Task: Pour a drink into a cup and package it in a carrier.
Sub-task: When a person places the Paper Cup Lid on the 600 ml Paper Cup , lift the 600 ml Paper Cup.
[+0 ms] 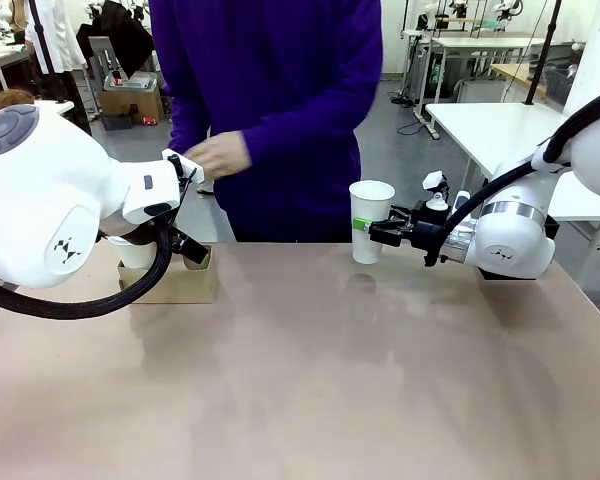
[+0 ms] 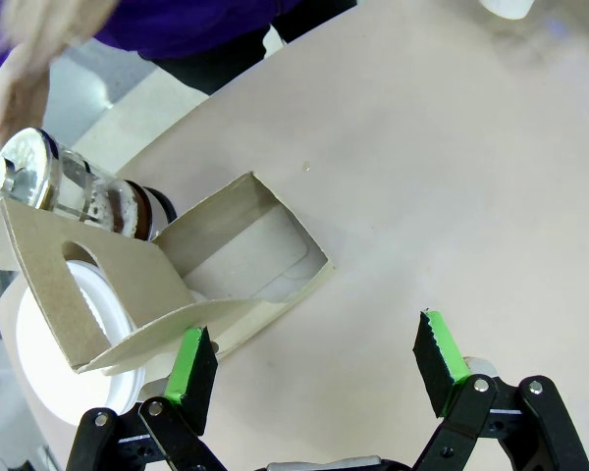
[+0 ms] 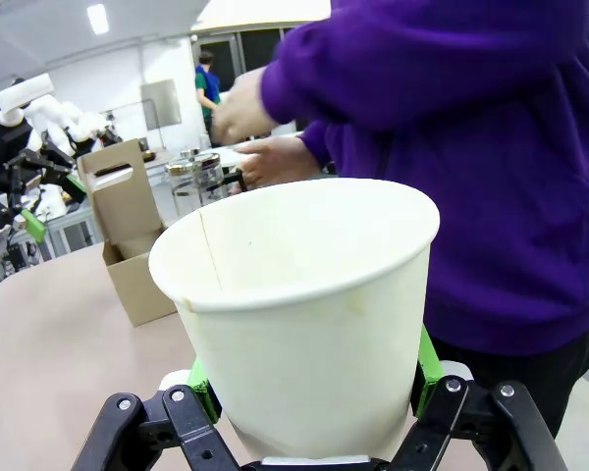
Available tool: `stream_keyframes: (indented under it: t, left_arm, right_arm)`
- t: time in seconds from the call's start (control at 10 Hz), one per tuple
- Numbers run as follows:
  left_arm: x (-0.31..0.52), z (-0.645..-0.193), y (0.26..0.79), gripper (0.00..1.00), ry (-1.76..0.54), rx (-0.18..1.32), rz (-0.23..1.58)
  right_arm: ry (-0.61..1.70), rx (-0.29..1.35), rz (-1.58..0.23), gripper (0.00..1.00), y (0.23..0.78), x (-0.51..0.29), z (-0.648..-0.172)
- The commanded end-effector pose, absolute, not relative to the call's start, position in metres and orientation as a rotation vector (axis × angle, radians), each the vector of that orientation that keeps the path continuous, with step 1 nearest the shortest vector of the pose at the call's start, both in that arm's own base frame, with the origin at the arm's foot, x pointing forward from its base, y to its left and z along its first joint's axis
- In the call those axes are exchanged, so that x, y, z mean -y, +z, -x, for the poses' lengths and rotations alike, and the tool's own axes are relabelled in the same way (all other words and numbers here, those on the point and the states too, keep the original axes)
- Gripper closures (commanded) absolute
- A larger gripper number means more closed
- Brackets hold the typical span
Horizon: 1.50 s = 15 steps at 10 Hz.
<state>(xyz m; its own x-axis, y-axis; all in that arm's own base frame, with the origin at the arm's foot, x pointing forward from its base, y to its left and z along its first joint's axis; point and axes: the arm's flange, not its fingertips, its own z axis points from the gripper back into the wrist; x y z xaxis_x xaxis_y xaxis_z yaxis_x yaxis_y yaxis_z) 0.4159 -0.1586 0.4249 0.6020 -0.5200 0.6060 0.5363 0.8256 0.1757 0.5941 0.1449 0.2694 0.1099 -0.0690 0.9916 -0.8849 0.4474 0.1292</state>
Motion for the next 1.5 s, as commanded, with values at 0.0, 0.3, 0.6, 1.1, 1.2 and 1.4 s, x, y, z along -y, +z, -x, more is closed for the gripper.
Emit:
stream_keyframes:
  t: [0.0,0.3,0.6,1.1,1.2,1.4]
  left_arm:
    - [0.1576,-0.4151,0.4258,0.00,-0.610,0.696,0.026]
    - [0.1576,-0.4151,0.4258,0.00,-0.610,0.696,0.026]
    - [0.1576,-0.4151,0.4258,0.00,-0.610,0.696,0.026]
    - [0.1576,-0.4151,0.4258,0.00,-0.610,0.696,0.026]
    - [0.1576,-0.4151,0.4258,0.00,-0.610,0.696,0.026]
    - [0.1576,-0.4151,0.4258,0.00,-0.610,0.696,0.026]
  right_arm:
    - [0.748,1.339,-0.938,0.16,0.2712,-0.1476,-0.5945]
    - [0.748,1.339,-0.938,0.16,0.2712,-0.1476,-0.5945]
    - [0.748,1.339,-0.938,0.16,0.2712,-0.1476,-0.5945]
    - [0.748,1.339,-0.938,0.16,0.2712,-0.1476,-0.5945]
    - [0.748,1.339,-0.938,0.16,0.2712,-0.1476,-0.5945]
    - [0.748,1.339,-0.938,0.16,0.2712,-0.1476,-0.5945]
